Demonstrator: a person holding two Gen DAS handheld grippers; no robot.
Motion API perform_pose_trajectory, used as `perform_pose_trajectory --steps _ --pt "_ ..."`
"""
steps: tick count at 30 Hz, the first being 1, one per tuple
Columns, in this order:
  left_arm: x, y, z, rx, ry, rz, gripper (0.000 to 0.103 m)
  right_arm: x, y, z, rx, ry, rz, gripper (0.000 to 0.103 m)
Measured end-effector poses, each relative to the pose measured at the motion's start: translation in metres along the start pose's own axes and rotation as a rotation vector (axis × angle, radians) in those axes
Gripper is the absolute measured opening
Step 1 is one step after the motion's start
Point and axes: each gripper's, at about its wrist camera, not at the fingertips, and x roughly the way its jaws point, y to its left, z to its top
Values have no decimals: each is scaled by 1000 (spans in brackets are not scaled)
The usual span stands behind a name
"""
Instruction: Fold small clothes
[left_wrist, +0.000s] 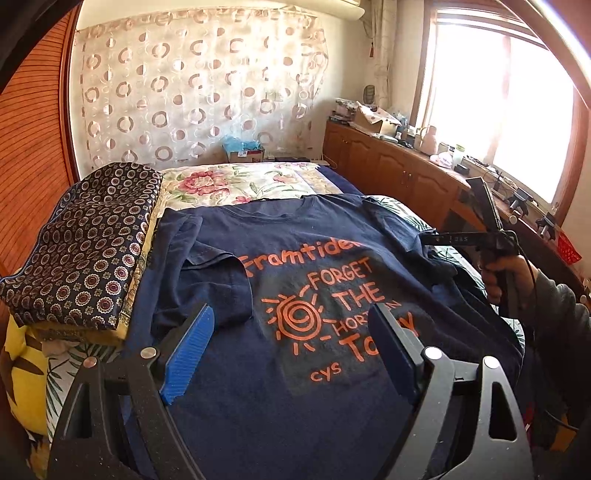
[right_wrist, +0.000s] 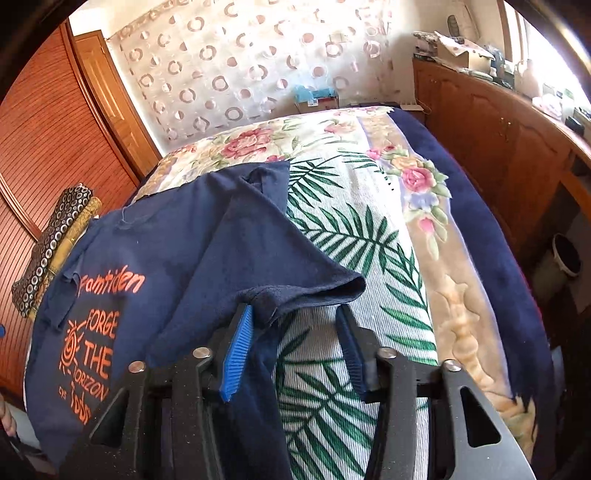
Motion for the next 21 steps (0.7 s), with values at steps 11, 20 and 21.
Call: perform_pose_trajectory --steps 11,20,21 --pt "-4 10 -3 -26 -4 10 86 -12 60 21 -167 -90 99 3" --pt "-8 20 -5 -42 -2 24 86 -11 120 31 -266 -117 196 33" --pt "-9 21 -5 -43 -4 24 86 -12 118 31 -280 -128 175 36"
